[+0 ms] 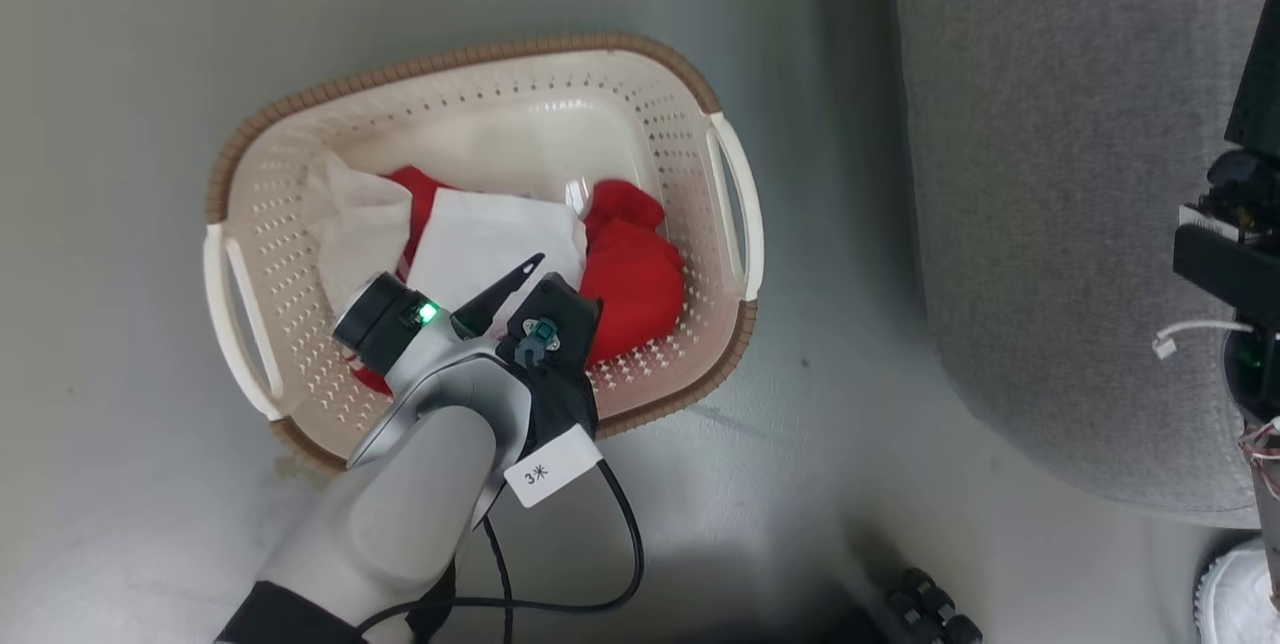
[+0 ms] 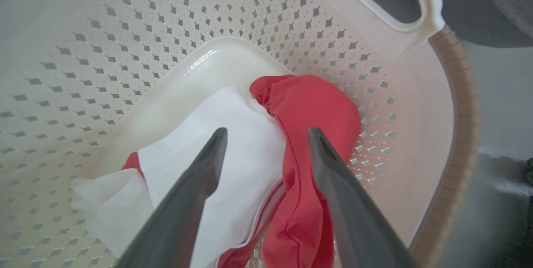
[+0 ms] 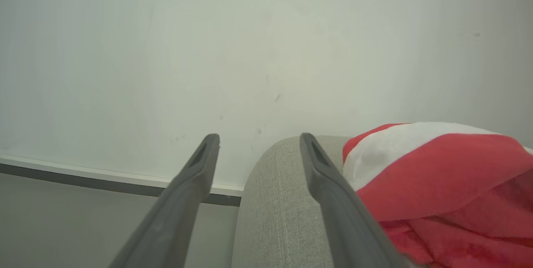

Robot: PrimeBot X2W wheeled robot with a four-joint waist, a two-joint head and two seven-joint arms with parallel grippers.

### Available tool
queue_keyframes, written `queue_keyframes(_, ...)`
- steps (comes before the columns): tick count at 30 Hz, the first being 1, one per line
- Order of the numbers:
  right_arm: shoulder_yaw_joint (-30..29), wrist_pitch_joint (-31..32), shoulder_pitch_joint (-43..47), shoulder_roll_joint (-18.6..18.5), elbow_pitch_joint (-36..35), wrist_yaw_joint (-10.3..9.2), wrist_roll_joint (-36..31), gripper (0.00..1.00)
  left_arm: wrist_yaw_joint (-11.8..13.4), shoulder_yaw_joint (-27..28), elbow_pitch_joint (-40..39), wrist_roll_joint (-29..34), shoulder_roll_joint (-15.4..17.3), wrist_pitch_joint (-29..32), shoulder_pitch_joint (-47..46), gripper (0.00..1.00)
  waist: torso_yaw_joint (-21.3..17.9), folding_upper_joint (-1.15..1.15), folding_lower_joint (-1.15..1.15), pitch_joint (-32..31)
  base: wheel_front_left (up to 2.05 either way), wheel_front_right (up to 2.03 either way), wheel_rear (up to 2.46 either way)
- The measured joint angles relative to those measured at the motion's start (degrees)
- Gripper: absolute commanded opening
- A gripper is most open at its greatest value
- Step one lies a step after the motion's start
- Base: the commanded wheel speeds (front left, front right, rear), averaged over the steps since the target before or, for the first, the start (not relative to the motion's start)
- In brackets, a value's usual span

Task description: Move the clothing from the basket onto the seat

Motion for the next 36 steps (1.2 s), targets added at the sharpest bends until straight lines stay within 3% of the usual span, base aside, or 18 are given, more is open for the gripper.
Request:
queue_keyframes(11, 2.09, -0.07, -3.39, 1.47, 1.74, 0.01, -1.08, 1.00, 0.85, -1.90, 4.00, -1.62, 0.05, -0.65, -2.19, 1.00, -1.94, 0.00, 0.00, 5.60, 0.00, 0.00, 0.00)
queue_keyframes(12, 2.08, -0.07, -3.52, 1.51, 1.71, 0.01, -1.25, 1.00, 0.96, -2.07, 4.10, -1.87, 0.11, -0.66, -2.37, 0.66, -2.20, 0.00, -0.01, 5.72, 0.00, 0.00, 0.00)
queue_keyframes(13, 2.03, -0.08, -3.56, 1.49, 1.72, 0.01, -1.53, 1.00, 0.97, -2.15, 4.23, -2.10, 0.10, -0.75, -2.58, 0.40, -2.40, 0.00, -0.01, 5.84, 0.00, 0.00, 0.00)
queue_keyframes(14, 2.10, -0.09, -3.60, 1.51, 1.99, 0.01, -1.55, 1.00, 0.97, -2.32, 4.37, -2.22, 0.08, -1.05, -2.72, 0.04, -2.57, 0.00, -0.01, 5.92, 0.00, 0.00, 0.00)
queue_keyframes(15, 2.19, -0.09, -3.69, 1.56, 2.61, 0.02, -1.56, 1.00, 0.97, -2.53, 4.43, -2.34, 0.09, -1.46, -2.76, 0.00, -2.75, 0.00, -0.01, 5.94, 0.00, 0.00, 0.00)
queue_keyframes(25, 3.60, -0.18, -4.64, 3.25, 8.53, 0.75, -1.58, 1.00, 1.48, -3.81, 2.77, -8.24, 0.11, -8.18, -2.90, 0.00, -2.43, -0.01, -0.01, 2.36, 0.00, 0.00, 0.00)
queue_keyframes(36, 4.17, -0.58, -4.53, 3.77, 14.13, 1.77, -1.57, 1.00, 1.49, -4.95, -0.02, -10.12, 0.01, -12.65, -4.75, 0.00, -0.05, -0.01, -0.02, -4.44, 0.00, 0.00, 0.00)
